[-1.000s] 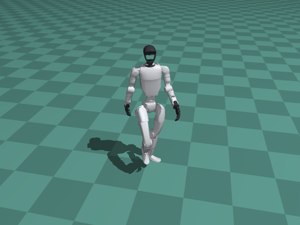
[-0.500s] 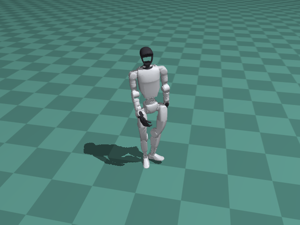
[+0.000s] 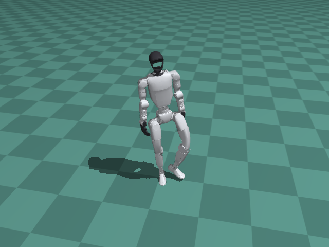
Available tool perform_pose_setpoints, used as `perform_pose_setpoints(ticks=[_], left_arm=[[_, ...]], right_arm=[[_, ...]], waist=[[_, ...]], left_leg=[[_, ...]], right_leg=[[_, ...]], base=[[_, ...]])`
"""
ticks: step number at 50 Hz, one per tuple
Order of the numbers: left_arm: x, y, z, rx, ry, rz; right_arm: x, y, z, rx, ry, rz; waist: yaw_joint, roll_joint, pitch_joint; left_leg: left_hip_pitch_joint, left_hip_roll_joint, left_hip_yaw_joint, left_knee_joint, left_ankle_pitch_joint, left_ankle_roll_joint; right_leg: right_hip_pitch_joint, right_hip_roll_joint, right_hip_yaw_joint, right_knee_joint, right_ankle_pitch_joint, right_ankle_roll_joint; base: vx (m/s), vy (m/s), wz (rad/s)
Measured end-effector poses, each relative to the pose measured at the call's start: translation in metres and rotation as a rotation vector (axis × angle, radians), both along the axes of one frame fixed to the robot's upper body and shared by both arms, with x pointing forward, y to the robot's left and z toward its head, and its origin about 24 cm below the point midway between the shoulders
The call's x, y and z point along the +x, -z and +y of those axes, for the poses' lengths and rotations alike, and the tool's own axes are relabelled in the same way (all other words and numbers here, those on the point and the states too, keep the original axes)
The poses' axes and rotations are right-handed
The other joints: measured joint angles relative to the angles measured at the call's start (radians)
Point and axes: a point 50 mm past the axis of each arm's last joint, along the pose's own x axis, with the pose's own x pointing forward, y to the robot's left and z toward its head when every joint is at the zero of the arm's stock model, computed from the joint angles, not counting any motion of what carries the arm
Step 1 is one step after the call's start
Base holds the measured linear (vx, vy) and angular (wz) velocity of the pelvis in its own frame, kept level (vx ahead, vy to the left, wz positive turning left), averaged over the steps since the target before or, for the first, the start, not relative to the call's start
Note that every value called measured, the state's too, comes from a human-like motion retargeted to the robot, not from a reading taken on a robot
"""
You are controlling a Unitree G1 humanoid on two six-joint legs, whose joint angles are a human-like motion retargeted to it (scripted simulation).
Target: In place motions
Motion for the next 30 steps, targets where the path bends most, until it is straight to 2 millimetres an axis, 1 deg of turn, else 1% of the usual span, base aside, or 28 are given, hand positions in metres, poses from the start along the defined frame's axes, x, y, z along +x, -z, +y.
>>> perform_pose_setpoints(ticks=[1,2,3,5,8,10,11,12,15,18,20,21,22,23,24,25,26,27,28,29,30], left_arm=[[-0.007,0.000,-0.001,-0.004,-0.022,0.027],[-0.014,-0.001,-0.003,-0.011,-0.041,0.055],[-0.023,-0.001,-0.006,-0.024,-0.056,0.082],[-0.052,-0.005,-0.011,-0.082,-0.067,0.177],[-0.088,-0.014,-0.013,-0.155,-0.079,0.292],[-0.110,-0.020,-0.015,-0.174,-0.114,0.352],[-0.119,-0.023,-0.016,-0.173,-0.141,0.378],[-0.128,-0.026,-0.017,-0.171,-0.168,0.401],[-0.149,-0.033,-0.019,-0.154,-0.259,0.460],[-0.151,-0.035,-0.018,-0.135,-0.314,0.481],[-0.144,-0.032,-0.015,-0.113,-0.299,0.475],[-0.134,-0.029,-0.013,-0.099,-0.256,0.454],[-0.124,-0.025,-0.011,-0.087,-0.209,0.428],[-0.112,-0.021,-0.008,-0.078,-0.156,0.397],[-0.099,-0.018,-0.005,-0.069,-0.102,0.361],[-0.085,-0.015,-0.002,-0.060,-0.047,0.323],[-0.068,-0.011,-0.002,-0.061,0.002,0.278],[-0.047,-0.008,-0.002,-0.063,0.046,0.226],[-0.021,-0.006,-0.002,-0.069,0.078,0.159],[0.015,-0.004,-0.003,-0.073,0.114,0.062],[0.055,-0.006,-0.004,-0.076,0.151,-0.050]], right_arm=[[0.015,0.001,0.007,0.031,-0.048,-0.033],[0.029,0.001,0.015,0.059,-0.095,-0.062],[0.039,0.001,0.021,0.083,-0.137,-0.084],[0.076,-0.002,0.047,0.164,-0.254,-0.189],[0.124,-0.015,0.086,0.265,-0.355,-0.374],[0.151,-0.028,0.110,0.329,-0.404,-0.497],[0.161,-0.034,0.120,0.357,-0.425,-0.548],[0.170,-0.040,0.129,0.382,-0.445,-0.593],[0.182,-0.051,0.147,0.430,-0.486,-0.670],[0.175,-0.049,0.151,0.461,-0.482,-0.659],[0.165,-0.043,0.147,0.471,-0.464,-0.624],[0.155,-0.037,0.140,0.464,-0.447,-0.585],[0.144,-0.031,0.133,0.453,-0.429,-0.546],[0.133,-0.024,0.124,0.432,-0.406,-0.505],[0.119,-0.017,0.112,0.406,-0.377,-0.459],[0.104,-0.011,0.101,0.376,-0.346,-0.410],[0.085,-0.004,0.085,0.335,-0.309,-0.348],[0.068,0.000,0.071,0.295,-0.273,-0.291],[0.056,0.002,0.059,0.257,-0.236,-0.245],[0.046,0.004,0.044,0.214,-0.177,-0.204],[0.037,0.004,0.029,0.169,-0.106,-0.167]], waist=[[-0.031,0.036,0.020],[-0.035,0.049,0.036],[0.018,0.014,0.043],[0.132,-0.050,0.069],[0.159,-0.058,0.093],[0.162,-0.058,0.099],[0.158,-0.056,0.095],[0.154,-0.054,0.089],[0.127,-0.045,0.054],[0.097,-0.034,0.021],[0.088,-0.033,0.008],[0.091,-0.028,0.001],[0.093,-0.022,-0.005],[0.093,-0.014,-0.011],[0.083,0.001,-0.019],[0.068,0.020,-0.028],[0.019,0.044,-0.039],[-0.020,0.064,-0.044],[-0.040,0.077,-0.034],[-0.026,0.086,-0.005],[0.005,0.092,0.033]], left_leg=[[-0.092,0.007,-0.136,0.128,-0.007,-0.005],[-0.160,0.017,-0.211,0.233,-0.014,-0.009],[-0.181,0.030,-0.166,0.291,-0.022,-0.011],[-0.253,0.083,-0.060,0.449,-0.061,0.036],[-0.314,0.100,-0.066,0.552,-0.111,0.058],[-0.325,0.108,-0.068,0.571,-0.121,0.056],[-0.320,0.102,-0.073,0.560,-0.121,0.047],[-0.312,0.097,-0.078,0.546,-0.120,0.039],[-0.243,0.072,-0.078,0.443,-0.129,0.015],[-0.113,0.005,-0.084,0.244,-0.135,-0.020],[-0.013,-0.048,-0.081,0.080,-0.134,-0.045],[0.060,-0.076,-0.077,-0.053,-0.130,-0.065],[0.132,-0.103,-0.069,-0.184,-0.159,-0.080],[0.201,-0.125,-0.052,-0.309,-0.250,-0.085],[0.262,-0.144,-0.026,-0.422,-0.313,-0.067],[0.317,-0.163,0.004,-0.528,-0.361,-0.037],[0.332,-0.180,-0.033,-0.593,-0.339,-0.010],[0.337,-0.181,-0.069,-0.640,-0.315,0.002],[0.323,-0.150,-0.104,-0.651,-0.287,-0.016],[0.318,-0.117,-0.082,-0.663,-0.272,-0.026],[0.317,-0.081,-0.032,-0.675,-0.262,-0.032]], right_leg=[[0.015,0.040,-0.060,-0.017,0.003,-0.004],[0.025,0.057,-0.085,-0.026,0.007,-0.008],[0.027,0.028,-0.042,-0.020,0.012,-0.010],[0.023,-0.025,0.038,-0.001,0.018,-0.019],[0.033,-0.027,0.038,0.004,0.018,-0.034],[0.040,-0.024,0.041,0.005,0.017,-0.040],[0.041,-0.023,0.043,0.005,0.017,-0.041],[0.042,-0.021,0.045,0.004,0.016,-0.041],[0.042,-0.015,0.031,0.002,0.012,-0.036],[0.045,-0.006,0.002,0.002,0.005,-0.030],[0.048,-0.007,-0.002,0.012,-0.004,-0.028],[0.046,0.000,0.005,0.026,-0.016,-0.031],[0.044,0.007,0.011,0.042,-0.029,-0.035],[0.041,0.016,0.014,0.064,-0.047,-0.042],[0.035,0.029,0.008,0.089,-0.059,-0.050],[0.026,0.046,-0.002,0.117,-0.068,-0.059],[0.015,0.053,-0.046,0.150,-0.048,-0.060],[-0.003,0.055,-0.084,0.191,-0.017,-0.061],[-0.034,0.046,-0.111,0.246,0.037,-0.061],[-0.095,0.026,-0.100,0.355,0.111,-0.049],[-0.172,-0.001,-0.071,0.491,0.193,-0.030]], base=[[-0.12,-0.01,1.08],[-0.05,-0.03,0.53],[-0.02,-0.04,-0.98],[-0.04,-0.03,-1.61],[-0.05,-0.01,-0.22],[0.00,0.00,0.00],[0.00,0.00,0.00],[0.00,0.00,0.00],[0.05,-0.02,0.43],[0.02,-0.01,0.49],[-0.01,0.01,0.11],[-0.05,0.01,-0.19],[-0.05,0.00,-0.29],[-0.08,0.02,-0.10],[-0.10,0.04,0.14],[-0.10,0.08,0.89],[-0.15,0.10,1.36],[-0.31,0.12,1.44],[-0.57,0.13,0.48],[-0.82,0.14,-0.56],[-0.82,0.14,-0.31]])
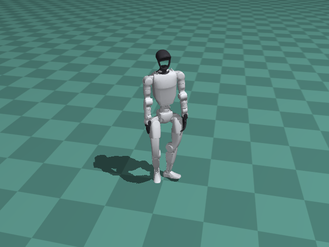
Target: In place motions
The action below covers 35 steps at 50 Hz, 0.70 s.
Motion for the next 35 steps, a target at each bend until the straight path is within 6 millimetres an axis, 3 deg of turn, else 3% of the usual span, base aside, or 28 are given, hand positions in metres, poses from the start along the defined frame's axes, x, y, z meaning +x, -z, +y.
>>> perform_pose_setpoints(ticks=[2,3,5,7,10,12,15,18,19,21,22,23,24,25,27,28,30,33,35], left_arm=[[0.072,-0.013,-0.010,-0.045,0.058,-0.264],[0.096,-0.021,-0.014,-0.075,0.087,-0.363],[0.154,-0.049,-0.019,-0.124,0.153,-0.591],[0.186,-0.071,-0.014,-0.068,0.168,-0.720],[0.204,-0.083,-0.021,0.021,0.167,-0.787],[0.205,-0.083,-0.021,0.012,0.135,-0.810],[0.190,-0.072,-0.015,-0.020,0.099,-0.767],[0.149,-0.046,-0.009,-0.032,0.083,-0.616],[0.126,-0.034,-0.009,-0.032,0.070,-0.535],[0.071,-0.012,-0.011,-0.035,0.032,-0.357],[0.044,-0.004,-0.012,-0.038,0.006,-0.273],[0.017,0.001,-0.012,-0.039,-0.028,-0.190],[-0.017,0.005,-0.012,-0.047,-0.070,-0.088],[-0.053,0.006,-0.015,-0.059,-0.116,0.023],[-0.106,0.001,-0.013,-0.074,-0.197,0.196],[-0.127,-0.003,-0.013,-0.080,-0.238,0.277],[-0.169,-0.015,-0.005,-0.051,-0.305,0.428],[-0.220,-0.034,-0.003,-0.033,-0.442,0.561],[-0.237,-0.043,-0.007,-0.043,-0.528,0.630]], right_arm=[[-0.033,-0.001,-0.028,-0.077,0.174,0.090],[-0.054,-0.003,-0.039,-0.107,0.244,0.139],[-0.100,-0.014,-0.064,-0.188,0.385,0.274],[-0.126,-0.024,-0.081,-0.283,0.443,0.378],[-0.168,-0.036,-0.088,-0.426,0.548,0.465],[-0.178,-0.038,-0.086,-0.445,0.587,0.457],[-0.177,-0.037,-0.083,-0.404,0.591,0.447],[-0.162,-0.030,-0.074,-0.316,0.570,0.429],[-0.152,-0.025,-0.068,-0.281,0.546,0.407],[-0.124,-0.015,-0.054,-0.217,0.469,0.339],[-0.110,-0.011,-0.047,-0.190,0.416,0.300],[-0.094,-0.006,-0.037,-0.164,0.347,0.261],[-0.076,-0.002,-0.026,-0.136,0.260,0.214],[-0.056,0.001,-0.014,-0.107,0.163,0.162],[-0.014,0.003,0.015,-0.024,-0.002,0.061],[0.015,0.000,0.031,0.032,-0.080,-0.013],[0.078,-0.017,0.067,0.167,-0.184,-0.203],[0.149,-0.054,0.101,0.297,-0.337,-0.441],[0.185,-0.083,0.119,0.322,-0.418,-0.603]], waist=[[-0.042,-0.006,0.065],[-0.040,-0.004,0.071],[-0.071,0.009,0.080],[-0.130,0.021,0.088],[-0.118,0.026,0.074],[-0.112,0.025,0.069],[-0.109,0.022,0.060],[-0.074,0.010,0.039],[-0.056,0.001,0.028],[-0.036,-0.019,0.011],[-0.035,-0.025,0.010],[-0.035,-0.025,0.022],[-0.021,-0.036,0.022],[0.000,-0.052,0.016],[-0.028,-0.104,-0.013],[0.104,-0.126,-0.024],[0.177,-0.145,-0.015],[0.274,-0.176,0.064],[0.287,-0.172,0.099]], left_leg=[[0.007,-0.015,-0.054,-0.015,0.001,0.016],[0.016,-0.013,-0.050,-0.028,0.009,0.015],[0.024,0.001,-0.010,-0.041,0.018,0.009],[-0.009,0.002,-0.045,-0.033,0.026,0.016],[-0.033,0.017,-0.045,-0.028,0.041,0.013],[-0.031,0.021,-0.035,-0.028,0.041,0.011],[-0.019,0.020,-0.013,-0.033,0.033,0.006],[0.007,0.007,0.030,-0.037,0.015,-0.005],[0.016,-0.005,0.047,-0.030,0.005,-0.009],[0.025,-0.039,0.047,0.000,-0.017,-0.011],[0.027,-0.052,0.031,0.024,-0.027,-0.009],[0.034,-0.052,0.023,0.057,-0.036,-0.007],[0.032,-0.060,0.039,0.103,-0.031,-0.004],[0.026,-0.072,0.069,0.154,-0.020,-0.001],[-0.104,-0.040,0.077,0.423,0.096,0.016],[-0.205,0.070,0.179,0.628,0.174,0.006],[-0.500,0.111,0.017,0.945,0.291,0.038],[-0.622,0.184,-0.011,1.202,0.174,0.036],[-0.675,0.253,0.003,1.317,0.113,0.069]], right_leg=[[-0.153,-0.012,0.072,0.238,0.128,-0.011],[-0.215,-0.022,0.084,0.340,0.094,-0.036],[-0.339,-0.127,0.031,0.571,-0.022,-0.097],[-0.439,-0.141,0.046,0.678,-0.068,-0.111],[-0.513,-0.101,0.090,0.732,-0.100,-0.074],[-0.495,-0.090,0.088,0.720,-0.105,-0.062],[-0.421,-0.068,0.086,0.638,-0.092,-0.059],[-0.287,-0.003,0.124,0.434,-0.055,-0.040],[-0.214,0.023,0.148,0.309,-0.032,-0.019],[-0.048,0.059,0.179,0.013,-0.010,0.045],[0.033,0.071,0.181,-0.114,-0.057,0.062],[0.112,0.090,0.179,-0.199,-0.192,0.038],[0.179,0.080,0.103,-0.292,-0.255,0.009],[0.239,0.056,-0.010,-0.390,-0.283,-0.023],[0.253,0.001,-0.037,-0.494,-0.221,0.019],[0.213,-0.018,0.084,-0.479,-0.230,0.040],[0.160,-0.017,0.147,-0.499,-0.191,0.056],[0.167,-0.024,0.182,-0.476,-0.175,0.023],[0.171,-0.022,0.193,-0.454,-0.185,0.003]], base=[[-0.53,0.16,0.57],[-0.22,0.19,0.56],[-0.13,0.19,0.56],[-0.22,0.10,0.63],[-0.09,-0.06,0.18],[0.03,-0.03,-0.14],[0.07,-0.01,-0.48],[0.18,-0.03,-0.78],[0.30,-0.02,-0.83],[0.34,-0.01,-0.40],[0.33,0.00,-0.07],[0.37,-0.04,-0.40],[0.42,-0.09,-0.78],[0.40,-0.11,0.03],[0.14,-0.07,-0.69],[-0.15,-0.06,-2.71],[-0.18,-0.13,-1.71],[-0.01,-0.04,-0.93],[-0.06,-0.03,0.02]])
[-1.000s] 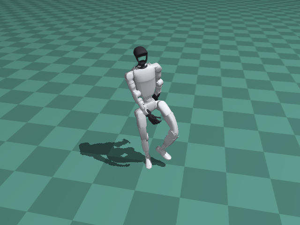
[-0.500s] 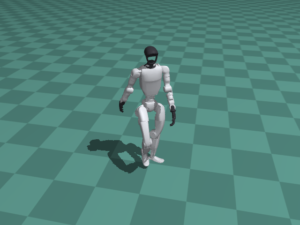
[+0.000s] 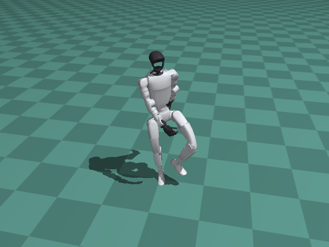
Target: In place motions
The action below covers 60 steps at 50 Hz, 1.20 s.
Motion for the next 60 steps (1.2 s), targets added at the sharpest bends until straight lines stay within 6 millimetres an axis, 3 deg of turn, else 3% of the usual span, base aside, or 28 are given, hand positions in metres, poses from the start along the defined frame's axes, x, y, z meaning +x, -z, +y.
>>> perform_pose_setpoints(ticks=[3,6,10,13,15,17,20,22,23,25,27,31,35,38,41,43,45,47,48,50,52,53,54,57,60], left_arm=[[-0.003,0.000,-0.002,0.054,-0.056,-0.013],[-0.002,0.002,0.002,0.097,-0.081,-0.061],[0.013,0.008,0.010,0.097,-0.050,-0.091],[0.039,0.018,0.013,0.079,0.011,-0.146],[0.069,0.027,0.014,0.052,0.110,-0.214],[0.098,0.034,0.018,0.030,0.242,-0.286],[0.157,0.042,0.018,-0.017,0.421,-0.430],[0.246,0.041,0.016,-0.025,0.527,-0.684],[0.272,0.037,0.014,-0.016,0.558,-0.772],[0.345,0.016,0.009,0.017,0.614,-1.037],[0.388,-0.005,0.008,0.049,0.637,-1.206],[0.440,-0.040,0.000,0.184,0.655,-1.429],[0.453,-0.055,0.005,0.275,0.612,-1.547],[0.442,-0.047,0.015,0.278,0.642,-1.513],[0.405,-0.019,0.019,0.232,0.675,-1.353],[0.366,0.005,0.017,0.180,0.668,-1.209],[0.312,0.029,0.011,0.113,0.631,-1.023],[0.252,0.044,0.005,0.051,0.551,-0.824],[0.227,0.047,0.002,0.029,0.508,-0.744],[0.165,0.048,-0.002,-0.009,0.368,-0.544],[0.128,0.043,-0.003,-0.005,0.256,-0.430],[0.111,0.040,-0.003,0.005,0.203,-0.380],[0.098,0.037,-0.002,0.008,0.162,-0.341],[0.055,0.024,-0.003,-0.019,0.076,-0.220],[0.011,0.007,-0.002,-0.019,0.056,-0.097]], right_arm=[[0.025,-0.025,0.012,0.047,0.026,-0.161],[0.028,-0.033,0.018,0.138,0.065,-0.197],[0.011,-0.017,0.011,0.140,0.059,-0.112],[-0.017,0.009,-0.003,0.071,0.067,0.008],[-0.051,0.035,-0.021,0.003,0.087,0.151],[-0.090,0.057,-0.043,-0.066,0.137,0.287],[-0.147,0.077,-0.084,-0.199,0.232,0.461],[-0.177,0.082,-0.119,-0.300,0.356,0.574],[-0.190,0.082,-0.130,-0.326,0.414,0.614],[-0.237,0.079,-0.163,-0.406,0.592,0.763],[-0.283,0.069,-0.185,-0.461,0.723,0.922],[-0.345,0.050,-0.204,-0.539,1.004,1.067],[-0.374,0.038,-0.217,-0.612,1.154,1.057],[-0.372,0.037,-0.222,-0.630,1.165,1.045],[-0.353,0.044,-0.218,-0.625,1.119,1.009],[-0.336,0.052,-0.212,-0.624,1.057,0.962],[-0.311,0.062,-0.199,-0.617,0.963,0.883],[-0.276,0.073,-0.177,-0.574,0.843,0.793],[-0.260,0.077,-0.167,-0.544,0.791,0.754],[-0.196,0.083,-0.128,-0.391,0.624,0.623],[-0.127,0.075,-0.089,-0.224,0.491,0.449],[-0.094,0.064,-0.069,-0.150,0.421,0.344],[-0.068,0.052,-0.055,-0.096,0.360,0.253],[0.003,0.003,-0.019,0.010,0.184,-0.043],[0.048,-0.049,0.009,0.094,0.119,-0.314]], waist=[[-0.013,0.002,0.013],[-0.016,0.006,-0.021],[-0.036,0.013,-0.067],[-0.070,0.026,-0.087],[-0.095,0.045,-0.098],[-0.132,0.070,-0.118],[-0.195,0.120,-0.129],[-0.197,0.124,-0.093],[-0.236,0.129,-0.071],[-0.342,0.149,-0.044],[-0.411,0.185,-0.046],[-0.404,0.202,-0.024],[-0.409,0.198,-0.051],[-0.377,0.183,-0.058],[-0.313,0.151,-0.073],[-0.272,0.142,-0.091],[-0.232,0.136,-0.100],[-0.205,0.138,-0.093],[-0.194,0.130,-0.093],[-0.180,0.065,-0.099],[-0.119,0.052,-0.049],[-0.096,0.059,-0.027],[-0.082,0.057,-0.008],[0.011,0.019,0.045],[0.065,-0.008,0.075]], left_leg=[[-0.053,0.002,-0.020,0.071,-0.031,0.009],[-0.041,-0.025,-0.029,0.049,-0.036,-0.014],[0.096,-0.104,-0.033,-0.147,-0.033,-0.055],[0.268,-0.193,-0.055,-0.424,-0.023,-0.088],[0.444,-0.260,-0.065,-0.736,0.033,-0.118],[0.595,-0.305,-0.019,-1.009,-0.129,-0.119],[0.710,-0.350,0.011,-1.281,-0.172,-0.033],[0.698,-0.311,0.051,-1.359,-0.108,-0.058],[0.702,-0.307,0.014,-1.373,-0.095,-0.061],[0.690,-0.289,0.003,-1.383,-0.071,-0.071],[0.660,-0.263,-0.026,-1.372,-0.066,-0.062],[0.633,-0.232,-0.055,-1.348,-0.064,-0.048],[0.635,-0.238,-0.032,-1.352,-0.073,-0.054],[0.652,-0.260,0.001,-1.357,-0.089,-0.058],[0.680,-0.301,0.049,-1.355,-0.116,-0.075],[0.690,-0.316,0.072,-1.339,-0.140,-0.088],[0.697,-0.324,0.085,-1.303,-0.166,-0.097],[0.687,-0.305,0.116,-1.215,-0.172,-0.098],[0.668,-0.302,0.127,-1.157,-0.153,-0.090],[0.498,-0.221,0.180,-0.773,0.022,-0.036],[0.290,-0.126,0.093,-0.448,0.162,0.046],[0.157,-0.123,-0.027,-0.303,0.139,0.027],[0.082,-0.080,-0.046,-0.179,0.110,0.036],[-0.086,0.078,0.016,0.132,0.012,0.089],[-0.262,0.063,-0.018,0.283,-0.049,0.085]], right_leg=[[0.003,-0.004,0.012,0.012,-0.005,-0.010],[0.010,0.000,-0.003,-0.004,-0.006,-0.009],[0.018,0.005,-0.034,-0.013,-0.017,-0.002],[0.033,0.016,-0.062,0.000,-0.045,-0.002],[0.042,0.028,-0.067,0.039,-0.081,-0.010],[0.030,0.044,-0.092,0.105,-0.102,-0.024],[-0.023,0.040,-0.165,0.269,-0.025,-0.038],[-0.245,-0.028,-0.074,0.614,0.166,0.002],[-0.314,-0.019,-0.013,0.705,0.230,0.020],[-0.485,-0.016,0.071,0.954,0.162,0.045],[-0.585,-0.036,0.071,1.095,0.104,0.053],[-0.676,0.007,0.112,1.207,0.078,0.067],[-0.661,-0.012,0.095,1.178,0.072,0.067],[-0.579,0.007,0.117,1.047,0.084,0.079],[-0.436,0.036,0.161,0.814,0.101,0.082],[-0.333,0.046,0.171,0.645,0.110,0.082],[-0.209,0.053,0.164,0.445,0.017,0.107],[-0.091,0.027,0.047,0.305,-0.133,0.061],[-0.064,0.019,0.014,0.249,-0.146,0.025],[-0.051,-0.069,-0.060,0.157,-0.126,0.012],[-0.069,-0.030,0.060,0.142,-0.109,0.012],[-0.076,-0.019,0.085,0.138,-0.095,0.018],[-0.083,-0.025,0.074,0.143,-0.087,0.016],[-0.093,-0.015,0.108,0.146,-0.066,-0.031],[-0.075,-0.026,0.137,0.124,-0.039,-0.037]], base=[[-0.04,-0.07,0.37],[0.15,0.02,0.33],[0.06,-0.02,0.45],[0.01,-0.03,0.43],[0.03,-0.02,0.22],[0.04,-0.01,0.44],[-0.20,0.10,0.45],[-0.66,0.05,0.20],[-0.56,0.13,1.47],[-0.38,0.17,2.13],[-0.08,0.12,1.31],[-0.08,0.00,0.05],[0.12,0.01,-0.26],[0.13,0.04,-0.83],[0.21,0.05,-1.12],[0.39,0.04,-0.89],[0.43,0.02,-0.81],[0.33,0.03,-0.71],[0.30,0.01,-0.45],[0.20,-0.01,-0.20],[-0.17,-0.06,-0.41],[-0.19,-0.10,-0.22],[-0.09,-0.12,0.02],[-0.01,-0.07,-0.76],[0.06,-0.06,-0.36]])
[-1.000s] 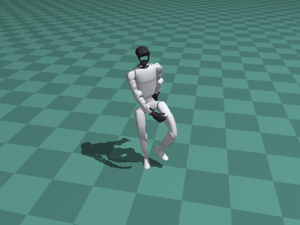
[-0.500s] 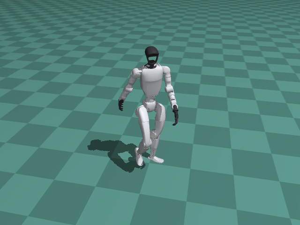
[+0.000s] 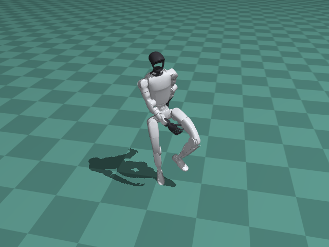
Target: In place motions
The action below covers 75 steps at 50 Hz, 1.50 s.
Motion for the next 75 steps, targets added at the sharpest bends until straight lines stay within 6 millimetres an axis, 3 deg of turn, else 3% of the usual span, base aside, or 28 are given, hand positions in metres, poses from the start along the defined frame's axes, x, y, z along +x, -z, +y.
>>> perform_pose_setpoints(ticks=[4,7,10,13,15,16,18,20,21,24,25,28,30,35,39,42,45,47,48,51,52,53,56,60,64,67,72,75], left_arm=[[-0.025,-0.012,-0.001,0.021,-0.046,0.069],[-0.028,-0.014,-0.005,0.037,-0.110,0.078],[-0.012,-0.005,-0.004,0.049,-0.121,0.035],[0.028,0.012,-0.001,0.056,-0.049,-0.083],[0.059,0.023,0.000,0.051,0.013,-0.175],[0.078,0.028,0.002,0.045,0.052,-0.230],[0.117,0.036,0.005,0.021,0.139,-0.341],[0.155,0.039,0.005,-0.026,0.219,-0.447],[0.203,0.038,0.006,-0.060,0.281,-0.580],[0.319,0.014,0.005,-0.048,0.452,-0.947],[0.359,-0.005,0.001,-0.031,0.519,-1.112],[0.431,-0.059,0.015,0.067,0.630,-1.412],[0.455,-0.084,0.028,0.194,0.652,-1.516],[0.478,-0.109,-0.001,0.288,0.574,-1.677],[0.460,-0.085,-0.003,0.205,0.551,-1.591],[0.422,-0.045,-0.001,0.136,0.615,-1.378],[0.358,-0.002,0.001,0.072,0.645,-1.096],[0.290,0.026,-0.001,0.033,0.592,-0.867],[0.258,0.034,-0.001,0.023,0.550,-0.768],[0.172,0.040,0.011,0.027,0.413,-0.494],[0.144,0.038,0.014,0.035,0.357,-0.403],[0.119,0.035,0.011,0.044,0.272,-0.314],[0.061,0.022,0.006,0.074,0.028,-0.116],[0.000,0.000,0.004,0.113,-0.171,0.011],[-0.032,-0.015,0.000,0.125,-0.156,0.099],[-0.033,-0.016,0.001,0.125,-0.152,0.107],[0.005,0.003,0.005,0.126,-0.112,-0.004],[0.047,0.019,0.008,0.126,-0.033,-0.111]], right_arm=[[0.018,-0.027,0.013,0.091,-0.015,-0.086],[0.013,-0.025,0.018,0.122,-0.030,-0.058],[-0.005,0.000,0.009,0.081,-0.009,0.016],[-0.051,0.050,-0.022,-0.028,0.031,0.200],[-0.092,0.082,-0.047,-0.111,0.065,0.355],[-0.119,0.098,-0.062,-0.154,0.102,0.455],[-0.178,0.122,-0.094,-0.235,0.187,0.665],[-0.230,0.132,-0.121,-0.301,0.263,0.845],[-0.258,0.134,-0.135,-0.341,0.329,0.948],[-0.315,0.129,-0.162,-0.386,0.532,1.147],[-0.342,0.123,-0.174,-0.399,0.625,1.223],[-0.400,0.103,-0.198,-0.469,0.778,1.404],[-0.426,0.091,-0.208,-0.523,0.873,1.473],[-0.450,0.084,-0.202,-0.465,1.107,1.463],[-0.430,0.091,-0.206,-0.460,1.069,1.421],[-0.400,0.102,-0.203,-0.438,0.994,1.366],[-0.354,0.117,-0.192,-0.409,0.876,1.242],[-0.309,0.128,-0.174,-0.379,0.771,1.105],[-0.288,0.131,-0.164,-0.359,0.721,1.042],[-0.203,0.129,-0.120,-0.207,0.551,0.863],[-0.174,0.123,-0.105,-0.147,0.481,0.801],[-0.145,0.114,-0.089,-0.102,0.390,0.735],[-0.061,0.068,-0.044,-0.036,0.161,0.452],[0.005,-0.008,0.009,0.027,-0.051,0.048],[0.022,-0.049,0.033,0.120,-0.126,-0.142],[0.018,-0.049,0.039,0.146,-0.114,-0.138],[-0.020,0.005,0.022,0.109,-0.034,0.053],[-0.071,0.059,-0.012,-0.012,0.009,0.266]], waist=[[0.023,-0.009,-0.001],[-0.005,0.012,-0.043],[-0.057,0.038,-0.098],[-0.111,0.053,-0.162],[-0.149,0.070,-0.182],[-0.172,0.085,-0.186],[-0.223,0.115,-0.198],[-0.281,0.150,-0.217],[-0.277,0.163,-0.210],[-0.359,0.178,-0.123],[-0.512,0.245,-0.068],[-0.594,0.270,-0.056],[-0.657,0.300,-0.051],[-0.616,0.312,-0.053],[-0.579,0.281,-0.085],[-0.511,0.249,-0.107],[-0.454,0.230,-0.132],[-0.437,0.197,-0.140],[-0.414,0.170,-0.142],[-0.361,0.140,-0.180],[-0.306,0.123,-0.180],[-0.164,0.025,-0.150],[-0.022,-0.079,-0.053],[0.012,-0.131,0.006],[0.036,-0.137,-0.011],[0.022,-0.117,-0.036],[-0.042,-0.057,-0.123],[-0.062,-0.025,-0.166]], left_leg=[[-0.009,-0.002,0.013,-0.026,-0.002,-0.030],[0.061,-0.028,-0.014,-0.124,0.004,-0.062],[0.219,-0.122,-0.024,-0.329,0.015,-0.097],[0.470,-0.253,0.000,-0.693,0.042,-0.140],[0.642,-0.344,-0.034,-0.979,0.073,-0.174],[0.737,-0.385,-0.048,-1.135,-0.020,-0.176],[0.896,-0.437,0.024,-1.396,-0.172,-0.128],[0.956,-0.448,0.027,-1.553,-0.149,-0.089],[0.934,-0.403,0.032,-1.589,-0.105,-0.106],[0.917,-0.352,-0.024,-1.631,-0.056,-0.125],[0.908,-0.308,-0.156,-1.624,-0.041,-0.117],[0.889,-0.261,-0.120,-1.633,-0.015,-0.140],[0.848,-0.228,-0.151,-1.618,-0.005,-0.139],[0.824,-0.191,-0.161,-1.595,-0.002,-0.137],[0.862,-0.234,-0.092,-1.616,-0.021,-0.128],[0.910,-0.270,-0.020,-1.629,-0.036,-0.138],[0.942,-0.291,0.034,-1.592,-0.076,-0.149],[0.927,-0.329,0.038,-1.473,-0.091,-0.119],[0.901,-0.345,0.066,-1.372,-0.062,-0.097],[0.572,-0.219,0.017,-0.788,0.188,-0.055],[0.463,-0.204,-0.007,-0.672,0.256,-0.033],[0.383,-0.224,0.069,-0.596,0.266,-0.011],[0.306,-0.138,0.216,-0.382,0.125,0.010],[0.145,-0.157,0.170,-0.194,0.017,0.010],[0.127,-0.140,0.181,-0.144,-0.005,0.010],[0.169,-0.148,0.148,-0.179,0.016,0.010],[0.379,-0.269,0.079,-0.521,0.100,-0.015],[0.630,-0.376,-0.022,-0.941,0.175,-0.141]], right_leg=[[0.020,-0.007,0.006,-0.022,0.011,0.003],[0.031,0.018,-0.018,-0.046,0.014,0.006],[0.043,0.034,-0.061,-0.070,0.010,0.018],[0.049,0.036,-0.116,-0.059,-0.020,0.025],[0.062,0.049,-0.140,-0.034,-0.042,0.023],[0.071,0.066,-0.160,-0.016,-0.048,0.019],[0.084,0.095,-0.209,0.029,-0.031,0.018],[0.068,0.103,-0.280,0.097,0.049,0.031],[-0.043,0.053,-0.306,0.272,0.171,0.044],[-0.327,-0.009,-0.226,0.708,0.334,0.056],[-0.408,-0.010,-0.261,0.863,0.306,0.065],[-0.632,-0.055,-0.225,1.141,0.180,0.021],[-0.769,0.008,-0.179,1.227,0.154,0.064],[-0.837,0.008,-0.197,1.258,0.110,0.060],[-0.718,0.038,-0.151,1.130,0.108,0.087],[-0.520,0.073,-0.129,0.925,0.125,0.094],[-0.233,0.130,-0.127,0.556,0.178,0.117],[0.024,0.138,-0.213,0.181,0.061,0.139],[0.116,0.102,-0.329,0.069,-0.028,0.098],[0.136,0.101,-0.402,-0.115,-0.010,0.061],[0.113,0.106,-0.324,-0.128,0.005,0.069],[0.079,0.027,-0.102,-0.099,0.023,0.083],[0.059,-0.067,-0.127,-0.065,0.045,0.050],[0.035,-0.095,-0.024,-0.041,0.046,0.023],[0.012,-0.116,-0.009,-0.041,0.051,0.028],[0.022,-0.104,-0.013,-0.051,0.049,0.042],[0.033,-0.102,-0.080,-0.062,0.043,0.091],[0.045,-0.074,-0.086,-0.024,0.005,0.075]], base=[[0.08,-0.01,-0.07],[0.13,0.00,0.36],[0.09,-0.02,0.65],[0.15,-0.02,0.64],[0.09,0.01,0.64],[0.08,-0.02,0.82],[0.08,-0.03,1.11],[-0.21,0.07,1.03],[-0.61,0.01,0.12],[-0.69,0.00,1.45],[-0.38,0.14,3.77],[-0.09,0.10,1.18],[-0.15,-0.02,0.54],[-0.07,-0.04,0.02],[0.07,-0.02,-0.63],[0.14,-0.05,-0.92],[0.29,-0.07,-0.58],[0.39,-0.08,-0.14],[0.34,-0.11,-0.50],[0.13,-0.16,-0.36],[-0.07,-0.13,-2.57],[-0.16,-0.19,-4.03],[-0.22,-0.29,-2.59],[0.07,-0.13,-0.60],[0.04,0.01,-0.23],[0.01,0.11,0.34],[-0.03,0.30,0.61],[0.04,0.07,0.22]])
